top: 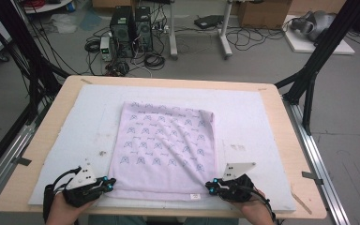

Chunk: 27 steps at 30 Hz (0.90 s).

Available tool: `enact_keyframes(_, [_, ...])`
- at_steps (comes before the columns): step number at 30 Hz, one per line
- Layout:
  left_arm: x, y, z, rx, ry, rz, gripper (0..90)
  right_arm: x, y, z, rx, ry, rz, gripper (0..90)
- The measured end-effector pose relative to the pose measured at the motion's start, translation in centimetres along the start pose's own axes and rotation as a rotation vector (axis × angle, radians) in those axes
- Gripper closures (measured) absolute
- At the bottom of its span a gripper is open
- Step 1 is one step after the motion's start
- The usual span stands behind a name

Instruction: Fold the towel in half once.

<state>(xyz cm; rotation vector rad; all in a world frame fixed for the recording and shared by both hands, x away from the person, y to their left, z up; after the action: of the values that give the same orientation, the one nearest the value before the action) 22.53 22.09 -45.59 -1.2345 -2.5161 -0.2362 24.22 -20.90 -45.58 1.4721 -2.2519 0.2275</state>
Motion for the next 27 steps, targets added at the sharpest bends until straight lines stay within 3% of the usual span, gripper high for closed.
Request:
enact_keyframes(9, [1.6,-0.6,-1.2,-0.007,-0.03,0.002,88.8,1.8,0.6,-2.5,0.042,-0.069,0.002,85.8])
enact_keyframes(14, [2.2,-1.1,-0.6,0.007,-0.029,0.01,88.8,2.1,1.6,-2.3,0.048,-0.062,-0.014,85.7])
enact_keyframes(16, [2.0,-1.3,-0.1,0.011,-0.008,0.027,88.7,2.0,1.7,-1.8,0.042,-0.048,-0.028,84.2])
enact_keyframes(18, [1.7,-1.2,0.3,0.009,0.005,0.036,87.2,1.7,1.4,-1.2,0.019,-0.018,-0.054,74.9])
enact_keyframes(19, [1.5,-1.0,0.3,0.021,0.002,0.034,82.8,1.6,1.2,-1.1,0.007,-0.027,-0.039,71.1])
enact_keyframes(22, [0.9,-0.7,-0.1,0.028,-0.013,0.037,78.2,1.6,0.3,-1.6,-0.023,-0.084,-0.018,70.3])
enact_keyframes(26, [-0.1,-0.2,0.8,0.02,0.043,0.028,78.6,0.5,-0.6,-1.2,-0.016,-0.041,0.012,70.2])
enact_keyframes(27, [-0.1,-0.1,1.1,0.029,0.034,0.031,78.6,0.3,-0.7,-0.9,-0.016,-0.024,0.018,70.0])
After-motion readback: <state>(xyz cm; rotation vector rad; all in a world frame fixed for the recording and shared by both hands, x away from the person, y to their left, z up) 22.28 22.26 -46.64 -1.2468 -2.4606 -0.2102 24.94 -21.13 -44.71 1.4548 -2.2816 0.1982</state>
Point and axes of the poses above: each handheld gripper's, and its own axes: x roughly backward along the jaws, z roughly out of its underside, y roughly to its left, the point moved 3 cm from there along -x, roughly forward along the jaws, and after that the axes turned 15 degrees about -y, right-handed, at the moved point
